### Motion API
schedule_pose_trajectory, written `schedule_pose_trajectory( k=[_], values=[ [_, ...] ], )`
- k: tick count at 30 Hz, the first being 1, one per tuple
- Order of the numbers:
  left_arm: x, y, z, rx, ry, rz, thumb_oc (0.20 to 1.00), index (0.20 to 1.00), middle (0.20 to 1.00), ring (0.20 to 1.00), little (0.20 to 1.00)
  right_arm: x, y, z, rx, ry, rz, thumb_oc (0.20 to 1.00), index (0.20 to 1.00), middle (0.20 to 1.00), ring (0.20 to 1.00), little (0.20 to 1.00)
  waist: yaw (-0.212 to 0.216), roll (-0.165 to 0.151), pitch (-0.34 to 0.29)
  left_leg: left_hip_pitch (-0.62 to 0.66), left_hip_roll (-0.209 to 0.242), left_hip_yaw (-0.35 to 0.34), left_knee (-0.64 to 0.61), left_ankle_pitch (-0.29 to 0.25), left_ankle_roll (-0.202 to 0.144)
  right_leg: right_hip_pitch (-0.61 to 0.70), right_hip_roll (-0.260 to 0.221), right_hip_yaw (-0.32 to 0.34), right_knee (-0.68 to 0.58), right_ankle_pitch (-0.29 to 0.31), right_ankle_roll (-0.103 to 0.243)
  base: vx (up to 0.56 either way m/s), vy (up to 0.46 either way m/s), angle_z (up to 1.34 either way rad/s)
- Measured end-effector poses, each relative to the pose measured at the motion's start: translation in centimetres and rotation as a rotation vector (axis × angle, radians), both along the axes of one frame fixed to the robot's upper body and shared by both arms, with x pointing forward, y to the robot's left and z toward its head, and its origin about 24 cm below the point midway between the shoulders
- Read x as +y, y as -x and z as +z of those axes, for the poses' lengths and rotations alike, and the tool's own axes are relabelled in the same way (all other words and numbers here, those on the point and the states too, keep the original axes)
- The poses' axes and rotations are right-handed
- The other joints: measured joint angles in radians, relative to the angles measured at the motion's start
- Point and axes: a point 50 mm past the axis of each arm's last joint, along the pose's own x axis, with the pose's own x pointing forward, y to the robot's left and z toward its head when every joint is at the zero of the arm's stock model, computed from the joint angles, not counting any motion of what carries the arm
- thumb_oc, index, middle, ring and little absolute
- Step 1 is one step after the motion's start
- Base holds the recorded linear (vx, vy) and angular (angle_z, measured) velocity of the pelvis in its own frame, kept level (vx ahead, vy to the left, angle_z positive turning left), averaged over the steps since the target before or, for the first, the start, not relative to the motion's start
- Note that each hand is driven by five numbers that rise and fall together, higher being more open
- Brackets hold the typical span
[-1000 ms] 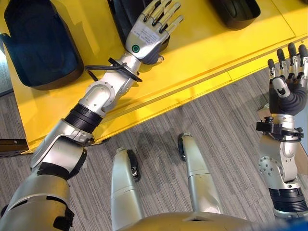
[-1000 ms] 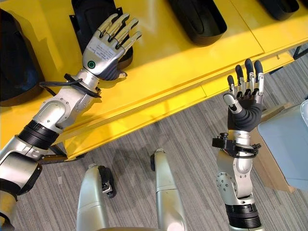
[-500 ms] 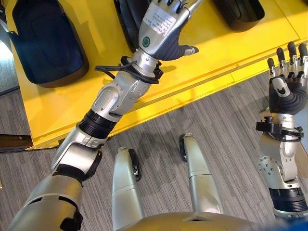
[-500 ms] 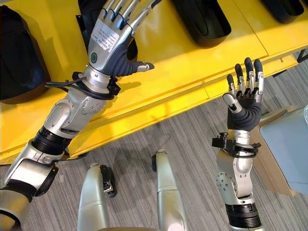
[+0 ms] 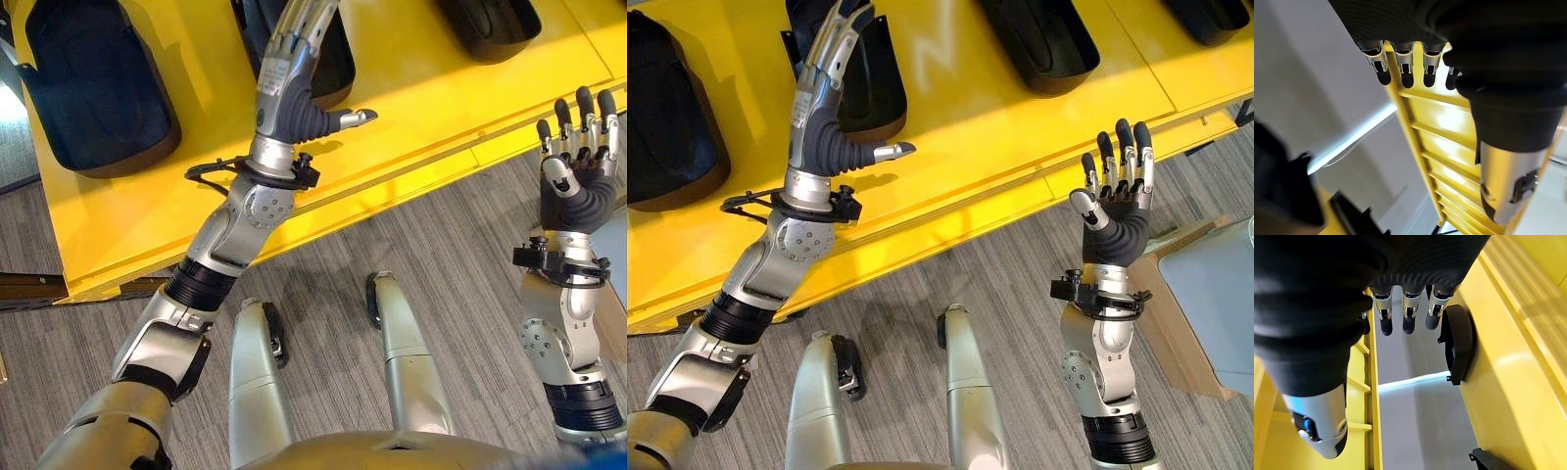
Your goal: Move parts from the plastic box to the shelf.
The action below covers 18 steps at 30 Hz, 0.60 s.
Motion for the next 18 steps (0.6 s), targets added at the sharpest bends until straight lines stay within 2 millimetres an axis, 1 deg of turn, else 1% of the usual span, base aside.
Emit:
schedule_pose_trajectory(
  k=[4, 7, 10, 15, 18],
  values=[
    [0.2, 0.0, -1.1, 0.066, 0.052, -0.023, 1.0, 1.0, 1.0, 1.0, 1.0, -0.1, 0.0, 0.0, 0.004, -0.01, -0.011, 1.0, 1.0, 1.0, 1.0, 1.0, 0.011, -0.001, 0.005, -0.001, 0.0, -0.003, -0.006, 0.002, -0.004, -0.001, 0.0, -0.004, -0.002, -0.001, -0.001, 0.0, 0.0, 0.0],
    [0.5, 0.1, -1.2, 0.062, 0.085, -0.019, 1.0, 1.0, 1.0, 1.0, 1.0, -0.2, 0.1, 0.2, -0.013, -0.025, -0.025, 1.0, 1.0, 1.0, 1.0, 1.0, 0.014, -0.004, 0.014, -0.003, 0.0, -0.009, -0.007, 0.004, -0.007, 0.0, -0.001, -0.011, -0.002, -0.002, -0.003, 0.0, 0.0, 0.0],
    [1.0, 0.5, -0.9, 0.037, 0.141, -0.019, 1.0, 1.0, 1.0, 1.0, 1.0, -0.2, 0.1, 0.4, -0.025, -0.038, -0.037, 1.0, 1.0, 1.0, 1.0, 1.0, 0.013, -0.008, 0.035, -0.003, -0.001, -0.011, -0.007, 0.004, -0.008, 0.0, -0.001, -0.012, -0.001, -0.002, -0.003, 0.0, 0.0, 0.0],
    [1.5, 0.6, -1.2, 0.022, 0.192, 0.008, 1.0, 1.0, 1.0, 1.0, 1.0, -0.3, 0.1, 0.7, -0.043, -0.049, -0.047, 1.0, 1.0, 1.0, 1.0, 1.0, 0.013, -0.021, 0.047, -0.003, 0.0, -0.013, -0.007, 0.004, -0.008, 0.0, -0.001, -0.015, 0.001, -0.003, -0.006, 0.0, 0.0, 0.0],
    [1.7, 0.6, -1.4, 0.024, 0.205, 0.016, 1.0, 1.0, 1.0, 1.0, 1.0, -0.3, 0.1, 0.8, -0.05, -0.047, -0.056, 1.0, 1.0, 1.0, 1.0, 1.0, 0.013, -0.022, 0.047, -0.003, -0.001, -0.013, -0.007, 0.004, -0.008, 0.001, -0.002, -0.015, 0.001, -0.003, -0.006, 0.0, 0.0, 0.0]
  ],
)
